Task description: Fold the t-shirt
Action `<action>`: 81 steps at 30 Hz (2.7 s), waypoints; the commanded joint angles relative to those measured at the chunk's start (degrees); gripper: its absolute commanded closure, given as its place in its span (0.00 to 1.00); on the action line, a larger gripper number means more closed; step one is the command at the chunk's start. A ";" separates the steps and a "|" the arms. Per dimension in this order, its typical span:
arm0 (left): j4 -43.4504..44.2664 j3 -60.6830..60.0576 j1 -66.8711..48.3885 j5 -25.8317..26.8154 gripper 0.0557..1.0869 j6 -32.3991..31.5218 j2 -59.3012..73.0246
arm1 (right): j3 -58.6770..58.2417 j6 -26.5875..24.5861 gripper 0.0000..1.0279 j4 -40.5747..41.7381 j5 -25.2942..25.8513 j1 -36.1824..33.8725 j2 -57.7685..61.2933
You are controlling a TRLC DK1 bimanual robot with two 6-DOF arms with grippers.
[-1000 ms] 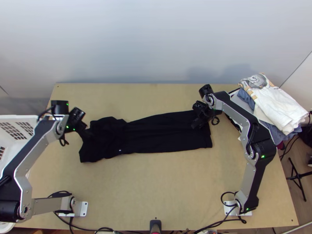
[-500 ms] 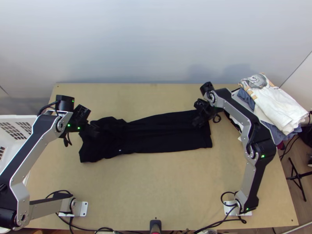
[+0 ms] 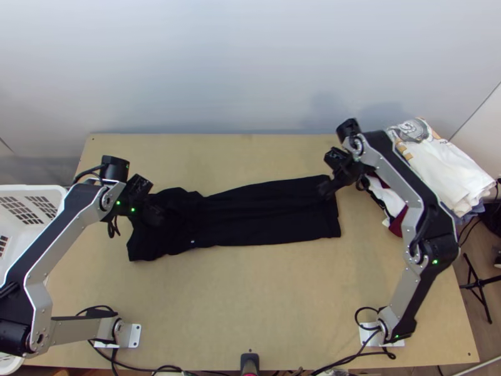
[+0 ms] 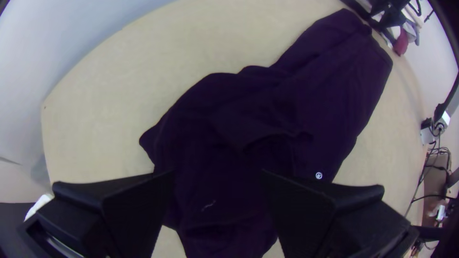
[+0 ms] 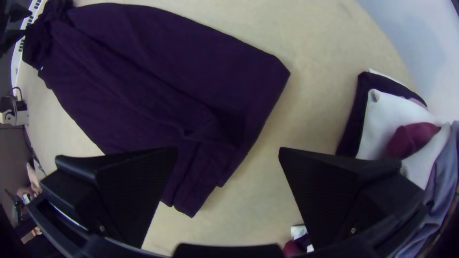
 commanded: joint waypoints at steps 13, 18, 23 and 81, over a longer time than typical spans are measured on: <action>2.06 -4.80 0.77 1.02 0.18 1.74 1.69 | -6.89 3.37 0.05 3.00 -10.49 -6.73 1.07; 4.96 -6.12 1.56 0.67 0.18 2.00 3.36 | -8.04 4.69 0.05 4.84 -11.19 -5.76 1.95; 6.10 -6.47 2.53 0.40 0.18 2.18 4.24 | -8.21 5.30 0.05 6.07 -11.11 -4.18 3.88; 8.21 -9.55 8.77 -0.12 0.18 9.12 0.99 | 2.33 11.10 0.97 8.01 -12.86 16.39 -0.51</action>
